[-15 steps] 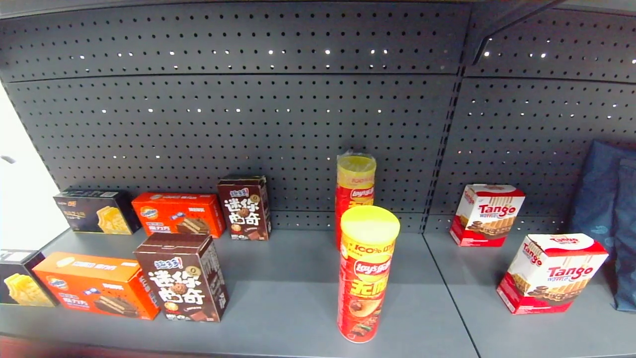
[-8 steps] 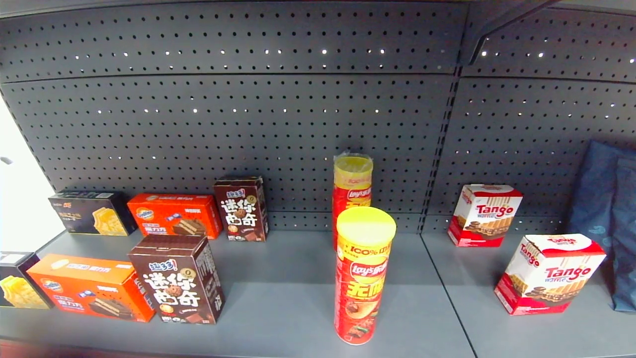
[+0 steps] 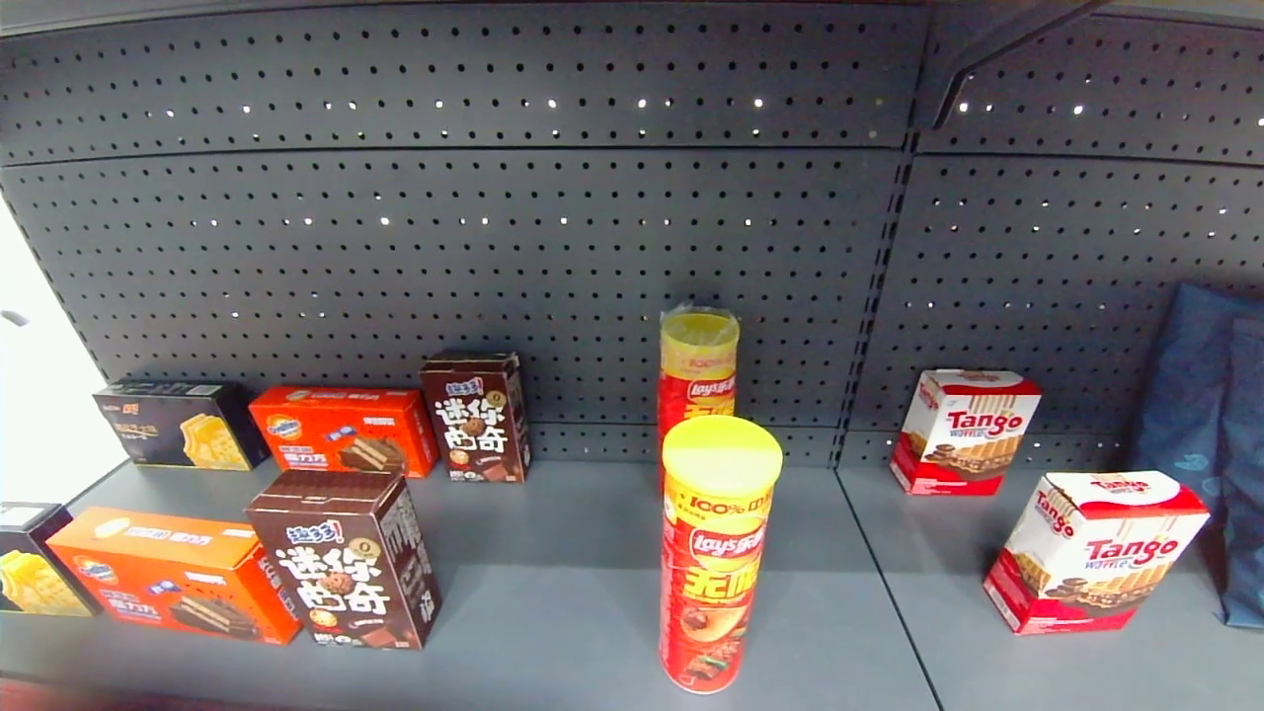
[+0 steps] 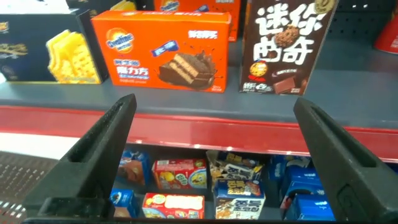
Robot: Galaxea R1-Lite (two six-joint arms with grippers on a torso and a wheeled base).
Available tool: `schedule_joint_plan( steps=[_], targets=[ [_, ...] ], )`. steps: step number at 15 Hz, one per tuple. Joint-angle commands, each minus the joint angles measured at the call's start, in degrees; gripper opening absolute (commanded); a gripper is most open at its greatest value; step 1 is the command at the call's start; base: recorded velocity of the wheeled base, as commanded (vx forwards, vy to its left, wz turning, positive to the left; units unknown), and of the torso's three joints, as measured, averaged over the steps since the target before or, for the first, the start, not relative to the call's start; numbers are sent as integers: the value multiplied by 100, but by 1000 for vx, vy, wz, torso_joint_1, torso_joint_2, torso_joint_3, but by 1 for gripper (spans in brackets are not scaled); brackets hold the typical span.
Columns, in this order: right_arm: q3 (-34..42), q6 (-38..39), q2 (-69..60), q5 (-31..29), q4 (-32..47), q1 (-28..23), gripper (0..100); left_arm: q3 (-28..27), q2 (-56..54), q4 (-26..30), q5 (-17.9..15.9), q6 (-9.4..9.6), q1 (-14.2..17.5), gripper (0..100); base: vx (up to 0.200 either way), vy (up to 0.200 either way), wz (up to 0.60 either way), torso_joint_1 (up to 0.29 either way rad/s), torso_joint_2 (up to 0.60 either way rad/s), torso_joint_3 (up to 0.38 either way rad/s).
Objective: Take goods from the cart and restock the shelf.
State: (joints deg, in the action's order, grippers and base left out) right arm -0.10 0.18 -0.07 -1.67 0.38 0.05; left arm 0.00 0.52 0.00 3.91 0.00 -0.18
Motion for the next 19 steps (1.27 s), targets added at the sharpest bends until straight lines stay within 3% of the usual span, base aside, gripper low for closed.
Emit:
schedule_joint_plan(
  steps=[1,19],
  targets=[
    [1,8,7,0,-3,4,100,0,9,0,-5,0,1,100,0,0,0,0,0,0],
    [1,-1,7,-9,6,4,100,0,9,0,-5,-35,1,100,0,0,0,0,0,0]
  ],
)
